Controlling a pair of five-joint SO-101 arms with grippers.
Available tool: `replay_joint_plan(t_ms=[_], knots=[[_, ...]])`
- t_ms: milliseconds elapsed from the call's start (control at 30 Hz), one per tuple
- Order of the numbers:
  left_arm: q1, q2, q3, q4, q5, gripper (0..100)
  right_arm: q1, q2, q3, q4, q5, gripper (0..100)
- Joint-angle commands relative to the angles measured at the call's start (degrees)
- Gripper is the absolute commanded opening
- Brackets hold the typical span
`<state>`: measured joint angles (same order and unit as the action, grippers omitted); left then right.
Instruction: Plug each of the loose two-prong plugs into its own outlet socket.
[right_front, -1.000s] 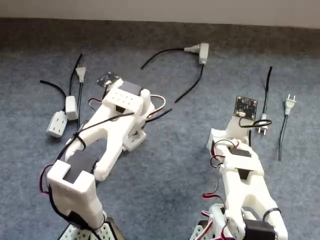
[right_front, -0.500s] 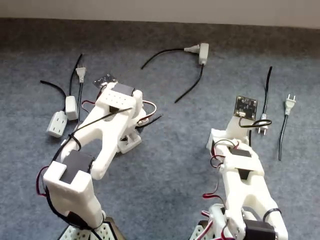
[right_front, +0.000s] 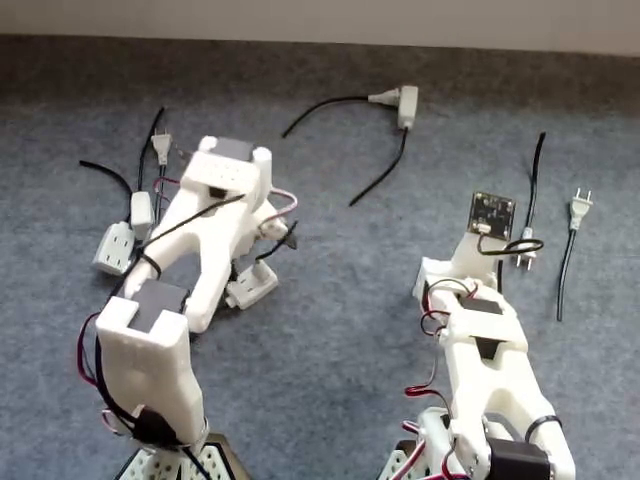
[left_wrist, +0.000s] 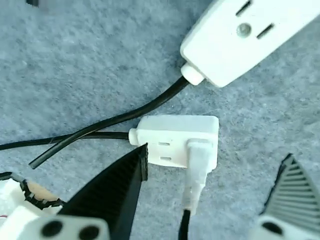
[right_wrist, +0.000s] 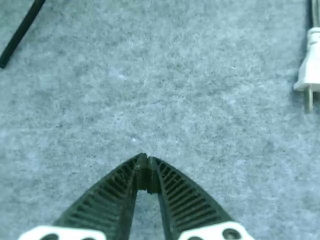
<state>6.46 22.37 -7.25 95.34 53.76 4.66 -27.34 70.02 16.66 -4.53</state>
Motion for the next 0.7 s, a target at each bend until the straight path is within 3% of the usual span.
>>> replay_joint_plan(t_ms=[0, 233, 467, 667], knots=[[-0.9, -1.3, -8.6, 5.5, -2.5, 39, -0.5, 0.0, -0.2, -0.9, -0.3, 0.7], [-1.2, -10.4, -9.4, 5.5, -9.1, 39, -0.5, 0.0, -0.2, -1.4, -0.3, 0.7], [-1.6, -21.0, -9.4, 5.5, -30.9, 39, -0.5, 0.0, -0.1, -2.1, -0.3, 0.7], [-13.0, -21.3, -8.5, 5.9, -42.3, 39, -0.5, 0.0, -0.2, -1.8, -0.3, 0.9]])
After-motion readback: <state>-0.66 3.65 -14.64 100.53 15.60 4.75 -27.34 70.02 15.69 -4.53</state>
